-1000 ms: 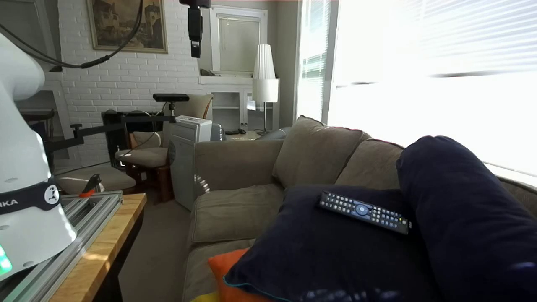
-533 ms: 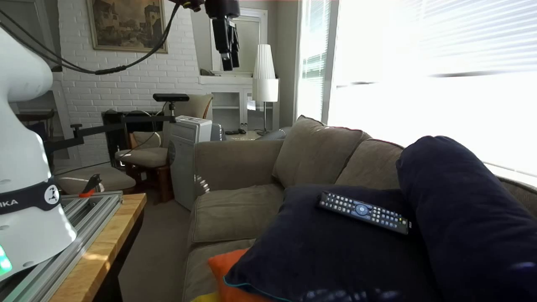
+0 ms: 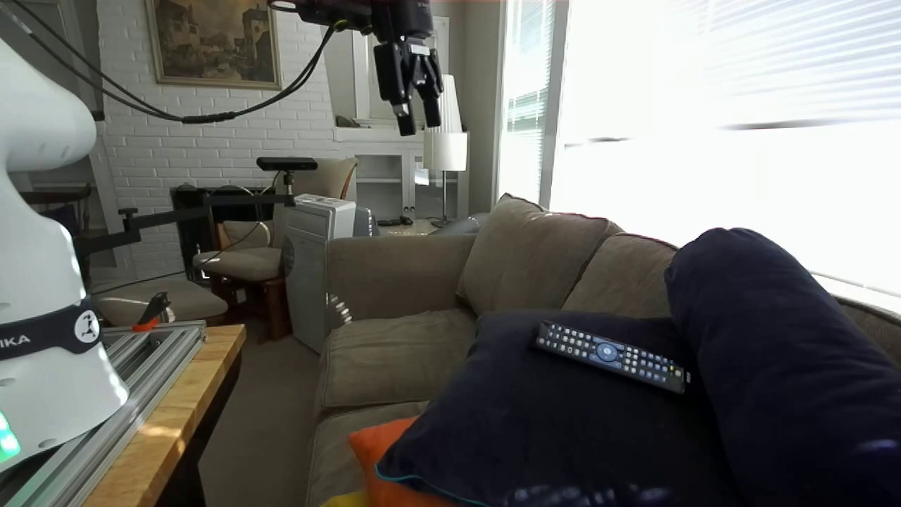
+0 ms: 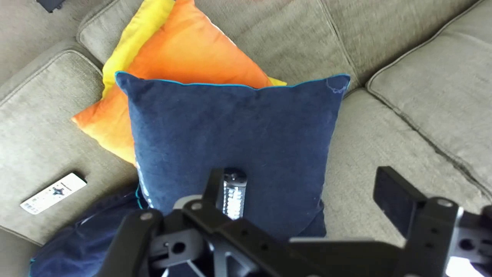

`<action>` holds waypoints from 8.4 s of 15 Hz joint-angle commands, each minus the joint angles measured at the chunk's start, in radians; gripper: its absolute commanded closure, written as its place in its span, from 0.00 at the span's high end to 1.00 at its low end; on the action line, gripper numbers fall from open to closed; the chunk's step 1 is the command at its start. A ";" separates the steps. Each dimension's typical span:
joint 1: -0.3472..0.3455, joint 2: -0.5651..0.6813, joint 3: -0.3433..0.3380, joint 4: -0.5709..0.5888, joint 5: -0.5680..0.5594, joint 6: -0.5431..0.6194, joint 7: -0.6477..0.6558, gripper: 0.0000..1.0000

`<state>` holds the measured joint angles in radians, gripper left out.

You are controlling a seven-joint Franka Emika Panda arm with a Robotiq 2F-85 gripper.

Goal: Remove the black remote from the blue pillow and put it on the sofa

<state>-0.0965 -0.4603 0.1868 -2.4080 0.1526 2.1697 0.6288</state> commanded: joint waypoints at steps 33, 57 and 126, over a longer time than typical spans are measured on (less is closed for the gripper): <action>-0.038 0.330 -0.249 -0.014 0.057 0.312 -0.236 1.00; -0.083 0.811 -0.215 0.294 0.331 0.624 -0.644 1.00; -0.071 0.711 -0.612 0.049 0.056 0.690 -0.105 0.28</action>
<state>-0.1501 0.2556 -0.4207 -2.3240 0.2252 2.8175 0.4720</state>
